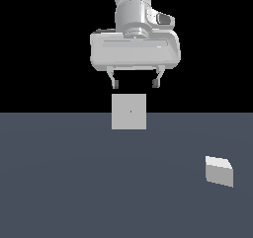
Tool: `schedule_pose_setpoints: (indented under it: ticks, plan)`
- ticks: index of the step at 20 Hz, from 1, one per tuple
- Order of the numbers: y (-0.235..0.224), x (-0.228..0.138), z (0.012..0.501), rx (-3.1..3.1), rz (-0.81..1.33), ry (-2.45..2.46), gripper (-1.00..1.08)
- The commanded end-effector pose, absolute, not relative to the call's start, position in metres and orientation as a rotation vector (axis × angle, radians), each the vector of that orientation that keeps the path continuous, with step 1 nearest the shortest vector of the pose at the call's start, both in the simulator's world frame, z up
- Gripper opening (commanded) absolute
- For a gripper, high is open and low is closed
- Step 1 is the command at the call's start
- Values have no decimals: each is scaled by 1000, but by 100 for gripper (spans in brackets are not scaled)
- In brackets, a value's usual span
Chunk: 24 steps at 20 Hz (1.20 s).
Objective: Plug the charger into the wall socket.
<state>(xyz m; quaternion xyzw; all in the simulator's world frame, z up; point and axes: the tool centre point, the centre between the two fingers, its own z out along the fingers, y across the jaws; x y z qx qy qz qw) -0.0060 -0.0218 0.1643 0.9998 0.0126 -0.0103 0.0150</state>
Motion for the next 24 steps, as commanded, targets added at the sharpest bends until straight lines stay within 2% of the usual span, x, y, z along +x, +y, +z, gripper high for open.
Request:
schedule_pose_setpoints:
  ticks: [1, 12, 24]
  plan:
    - [-22, -6, 164, 3111, -32, 39, 100]
    - [-49, -21, 146, 3111, -7, -128, 100]
    - [-115, -77, 91, 3060, 65, -596, 100]
